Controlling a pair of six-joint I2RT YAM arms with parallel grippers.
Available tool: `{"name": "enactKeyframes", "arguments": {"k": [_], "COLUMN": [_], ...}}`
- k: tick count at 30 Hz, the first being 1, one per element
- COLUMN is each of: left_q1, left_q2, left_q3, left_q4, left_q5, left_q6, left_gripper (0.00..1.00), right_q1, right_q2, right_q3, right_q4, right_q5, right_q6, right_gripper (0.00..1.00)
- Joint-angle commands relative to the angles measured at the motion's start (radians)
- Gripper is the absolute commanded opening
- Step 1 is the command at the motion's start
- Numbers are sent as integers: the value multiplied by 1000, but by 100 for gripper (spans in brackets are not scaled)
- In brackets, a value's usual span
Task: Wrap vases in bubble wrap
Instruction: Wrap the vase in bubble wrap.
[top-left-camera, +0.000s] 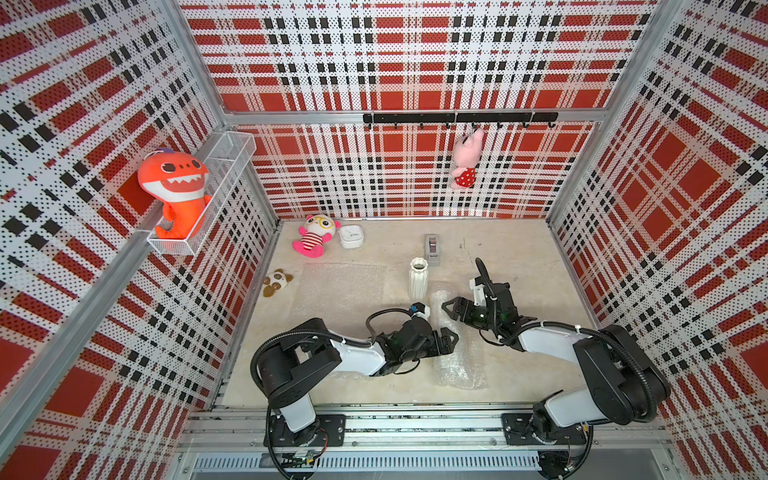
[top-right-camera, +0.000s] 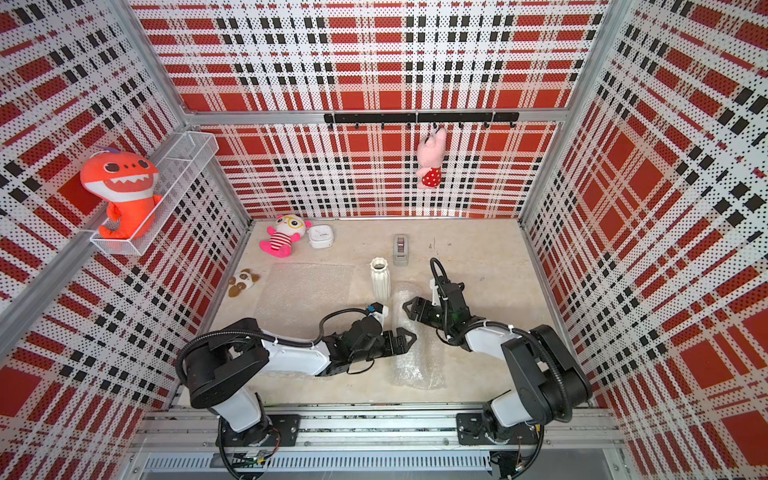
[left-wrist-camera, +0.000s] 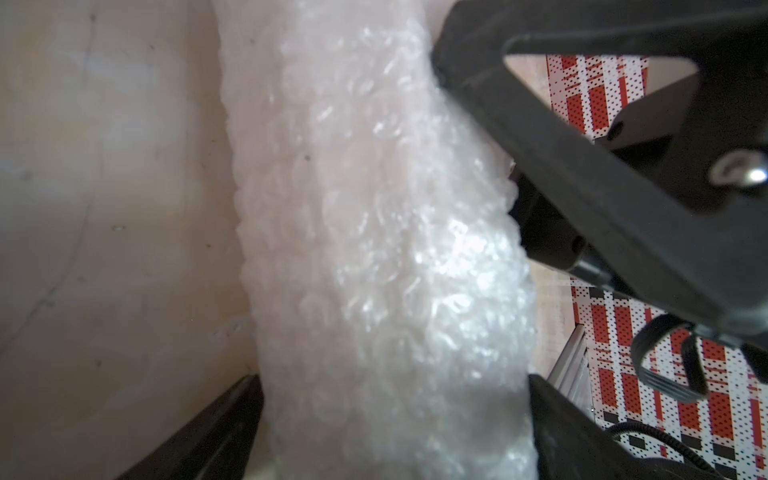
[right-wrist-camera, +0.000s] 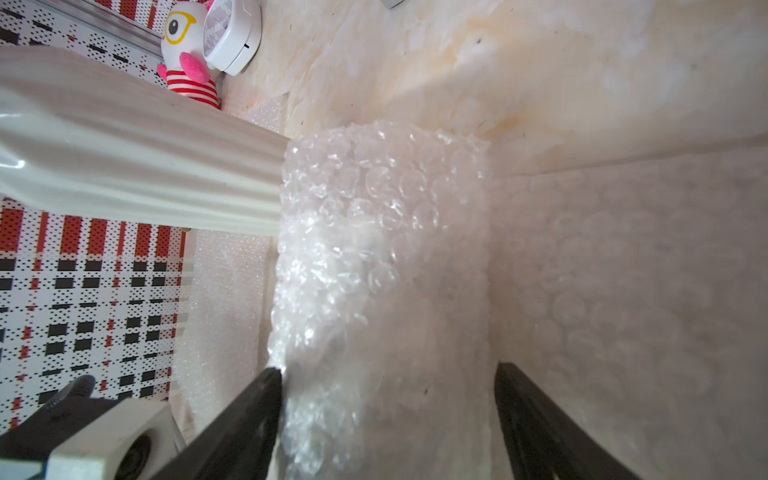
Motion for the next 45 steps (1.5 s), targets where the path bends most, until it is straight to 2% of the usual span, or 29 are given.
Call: {"name": "enactKeyframes", "arguments": {"k": [1,3,6,11,14,16,20,27,33,38,45], "left_q1": [-3,-1,1,12,22,28,30,45,48,49,53], "left_q2": [31,26,16,-1,5,11,10,-1,1,6,-4], "left_q3": [-5,9,38,24,26,39,61,71,94,105,108], "left_q4": [-111,-180,-292,-308,-307,-326,-382,-441,-472,-506,-509], "left_q5": [-17,-33,-48,-12,5,16,19,21,36,20,20], "left_q6": [17,57,141,207,232,258,312,385,433,450,451], "left_gripper": [94,93,93,92,91,90,90,90,89,89,88], "right_q1": [6,3,-32,-129,-176,-220,-231,-263,-296,-296,-298], "right_q2": [-57,-95,-165,-195,-170,-141,-83,-68,-102,-129,-198], "right_q3": [50,90,107,122,90,56,16,-32,-109,-126,-103], "right_q4": [-155,-269,-416,-642,-631,-566,-487,-412,-298,-273,-319], "right_q5": [39,64,79,25,-31,-132,-225,-263,-366,-384,-410], "right_q6": [-68,-112,-144,-205,-226,-214,-199,-177,-119,-99,-99], "right_gripper": [95,100,100,100,99,95,84,67,38,16,4]}}
